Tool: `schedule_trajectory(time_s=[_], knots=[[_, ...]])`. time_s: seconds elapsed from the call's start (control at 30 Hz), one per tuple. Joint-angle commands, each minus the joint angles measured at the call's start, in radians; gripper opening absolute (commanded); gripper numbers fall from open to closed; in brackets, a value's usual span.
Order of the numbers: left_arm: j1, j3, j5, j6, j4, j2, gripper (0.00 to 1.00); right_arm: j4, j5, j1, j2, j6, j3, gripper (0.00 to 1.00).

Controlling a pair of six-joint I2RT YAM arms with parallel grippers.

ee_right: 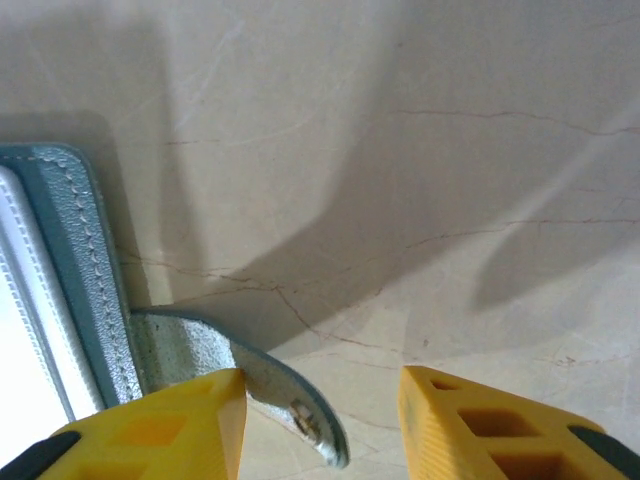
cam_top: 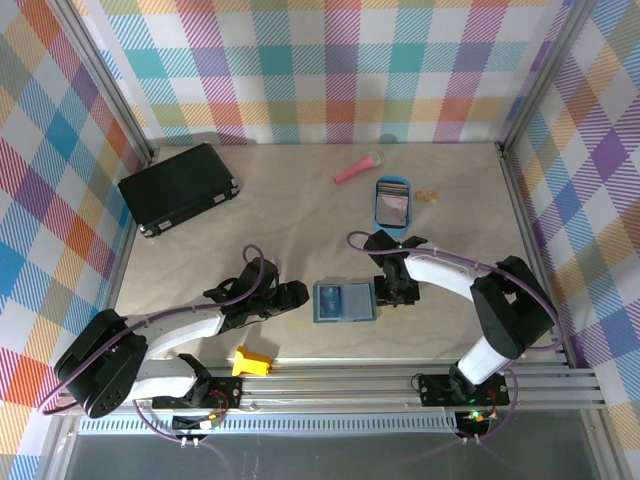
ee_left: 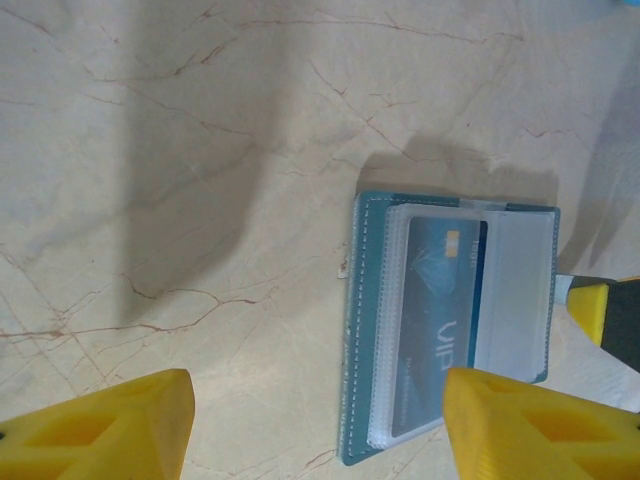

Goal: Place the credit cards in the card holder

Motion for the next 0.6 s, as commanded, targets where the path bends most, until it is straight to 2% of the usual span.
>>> schedule_trajectory(time_s=[0.0,0.2,0.4,0.57], knots=[[-0.007,0.034,0.014,-0.007,0.022,0.021,0.66,0.026,-0.044,-0.013,0.0,-0.033,-0.014,0.43],[-0.01,0.067,0.071,0.006,0.065,0.073,0.55,0.042,-0.064,-0.018,0.051,-0.048,-0.019,0.43],[-0.012,0.087,0.081,0.006,0.072,0.097,0.43,0.05,-0.08,-0.021,0.067,-0.049,-0.024,0.43],[-0.016,0.117,0.1,0.022,0.059,0.133,0.4,0.057,-0.096,-0.026,0.076,-0.051,-0.024,0.43]])
